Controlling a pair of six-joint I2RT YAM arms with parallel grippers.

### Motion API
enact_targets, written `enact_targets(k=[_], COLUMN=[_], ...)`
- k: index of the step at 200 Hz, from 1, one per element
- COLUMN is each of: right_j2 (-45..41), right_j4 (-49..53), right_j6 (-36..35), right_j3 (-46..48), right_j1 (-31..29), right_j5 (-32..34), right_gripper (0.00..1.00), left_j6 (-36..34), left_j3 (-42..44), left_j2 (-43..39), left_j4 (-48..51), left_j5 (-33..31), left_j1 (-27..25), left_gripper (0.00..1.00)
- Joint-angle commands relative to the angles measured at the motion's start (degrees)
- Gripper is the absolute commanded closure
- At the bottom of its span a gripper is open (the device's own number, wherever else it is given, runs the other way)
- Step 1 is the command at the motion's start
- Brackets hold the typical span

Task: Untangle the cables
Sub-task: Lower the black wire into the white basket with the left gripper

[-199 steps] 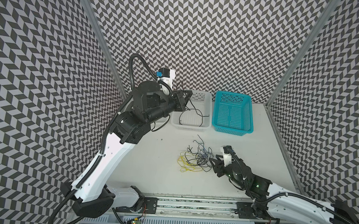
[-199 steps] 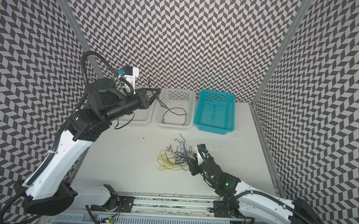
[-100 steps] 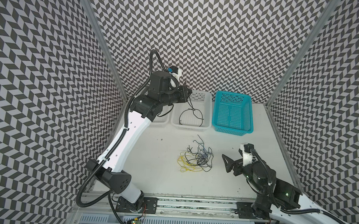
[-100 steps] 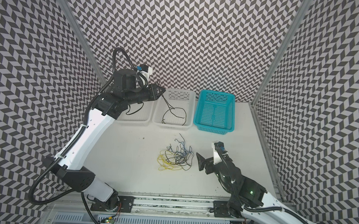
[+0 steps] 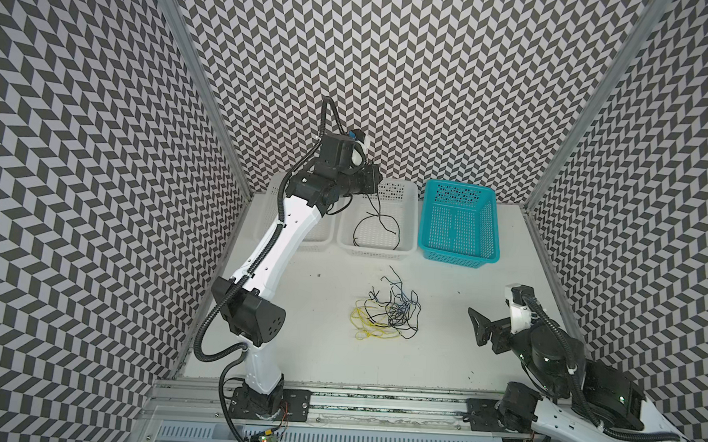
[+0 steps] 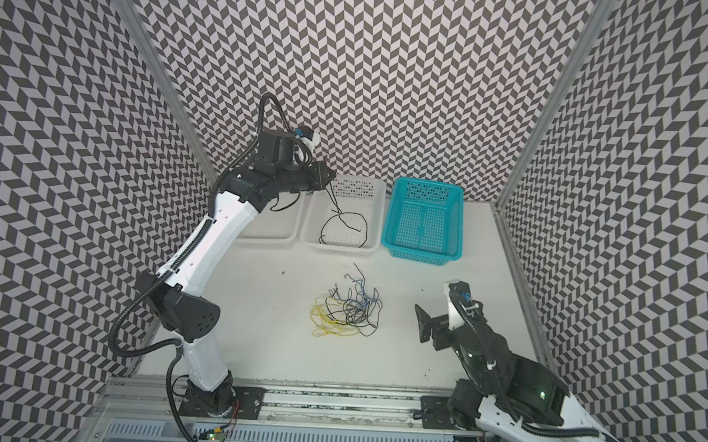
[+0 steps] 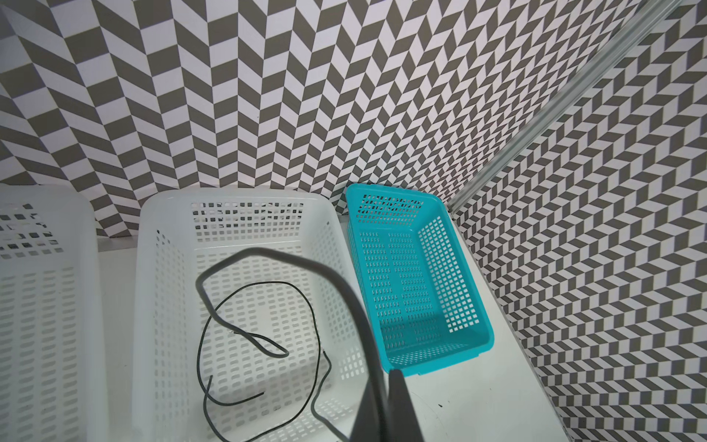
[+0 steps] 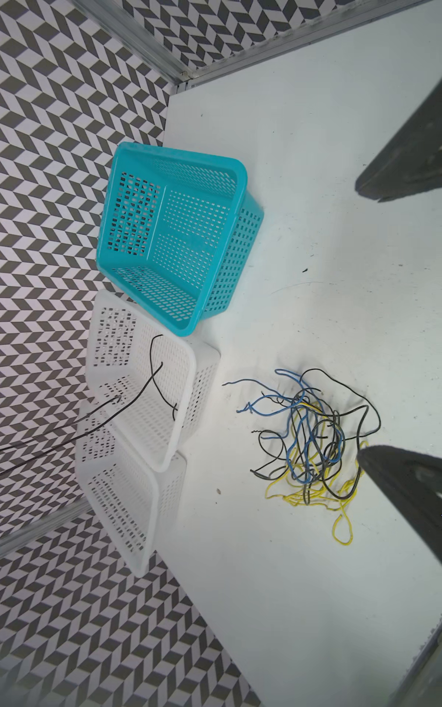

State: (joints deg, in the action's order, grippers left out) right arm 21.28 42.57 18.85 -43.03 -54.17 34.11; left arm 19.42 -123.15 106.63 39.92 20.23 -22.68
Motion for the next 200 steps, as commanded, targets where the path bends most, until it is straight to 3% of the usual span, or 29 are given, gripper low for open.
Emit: enact_targets(k=[1,51,125,200], right_j2=[-1.79,-3.14,-4.56,-4.51], right_j4=[0.24,-0.04,-0.46,-0.56], right_j6=[-1.01,-1.2,-1.01,-1.03], right_j3=[0.85,1.11,1.45,1.45], right_j1=[-0.33,-0.33,-0.33,-0.4], right_j5=[-0.52,-0.12,-0.08,-0.21], right_gripper=[0.0,0.0,0.0,0.0], left_j6=[-1.47,-2.83,-5.0,-5.17], left_j3=[-2.7,-4.21,1.0,-1.01], left_j2=[3.82,11.35,17.36,20.94], left_j4=[1.19,1.28,2.15,5.48], left_j5=[-0.27,-0.51,-2.54,-1.05], left_j1=[0.65,0.83,1.47,1.08], left_gripper=[1.0,1.0,1.0,0.78])
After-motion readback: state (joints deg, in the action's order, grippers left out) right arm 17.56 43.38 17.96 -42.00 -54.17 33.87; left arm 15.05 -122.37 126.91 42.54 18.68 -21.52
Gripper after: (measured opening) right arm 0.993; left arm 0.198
